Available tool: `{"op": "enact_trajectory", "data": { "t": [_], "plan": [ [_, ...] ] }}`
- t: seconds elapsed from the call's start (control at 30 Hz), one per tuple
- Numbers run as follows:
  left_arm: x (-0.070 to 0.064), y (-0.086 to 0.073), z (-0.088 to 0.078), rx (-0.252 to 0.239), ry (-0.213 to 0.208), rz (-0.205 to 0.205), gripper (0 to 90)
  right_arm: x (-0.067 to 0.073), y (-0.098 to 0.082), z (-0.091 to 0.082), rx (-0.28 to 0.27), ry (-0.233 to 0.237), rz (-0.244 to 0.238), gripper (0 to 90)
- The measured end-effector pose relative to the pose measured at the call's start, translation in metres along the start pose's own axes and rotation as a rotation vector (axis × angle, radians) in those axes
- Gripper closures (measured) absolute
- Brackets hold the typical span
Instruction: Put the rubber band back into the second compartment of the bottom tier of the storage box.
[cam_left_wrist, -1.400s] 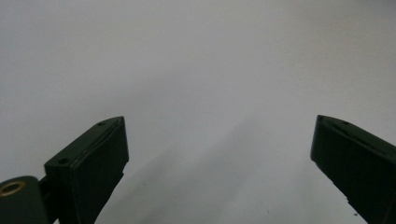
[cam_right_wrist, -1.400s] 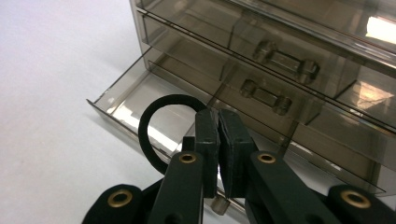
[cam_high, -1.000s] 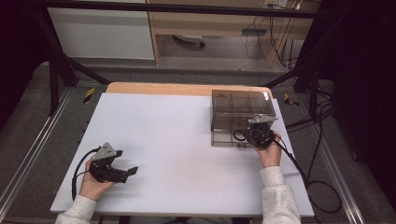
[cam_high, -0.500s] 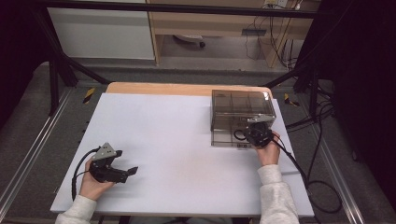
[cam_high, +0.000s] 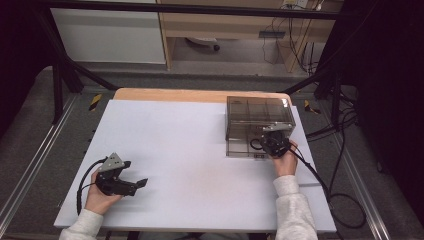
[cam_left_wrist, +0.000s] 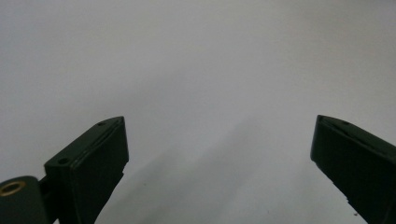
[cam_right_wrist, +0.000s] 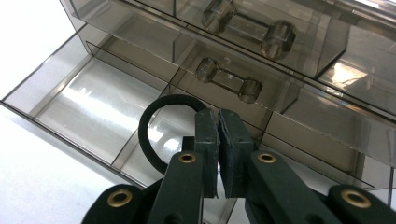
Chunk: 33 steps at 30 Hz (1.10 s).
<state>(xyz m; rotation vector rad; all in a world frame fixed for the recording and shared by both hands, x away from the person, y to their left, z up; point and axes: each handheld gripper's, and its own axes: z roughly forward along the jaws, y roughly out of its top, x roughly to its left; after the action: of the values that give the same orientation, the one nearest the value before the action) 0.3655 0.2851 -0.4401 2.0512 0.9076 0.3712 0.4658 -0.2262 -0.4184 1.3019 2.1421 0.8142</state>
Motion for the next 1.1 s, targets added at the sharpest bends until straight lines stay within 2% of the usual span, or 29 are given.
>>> {"op": "enact_trajectory", "data": {
  "t": [0.7,0.83,1.03,1.1],
  "plan": [
    [0.000,0.000,0.000,0.001,0.001,0.000,4.3,0.000,-0.009,0.012,0.043,-0.008,-0.008,86.3],
    [0.000,0.000,0.000,0.000,0.000,0.001,4.2,0.000,-0.009,0.010,0.024,-0.008,-0.016,79.6],
    [0.000,0.000,0.000,0.001,0.000,0.001,4.2,-0.002,-0.009,-0.001,-0.019,0.019,-0.004,69.3],
    [0.000,0.000,0.000,0.001,0.001,0.001,4.2,-0.002,-0.009,-0.005,-0.031,0.043,0.009,65.6]
  ]
}}
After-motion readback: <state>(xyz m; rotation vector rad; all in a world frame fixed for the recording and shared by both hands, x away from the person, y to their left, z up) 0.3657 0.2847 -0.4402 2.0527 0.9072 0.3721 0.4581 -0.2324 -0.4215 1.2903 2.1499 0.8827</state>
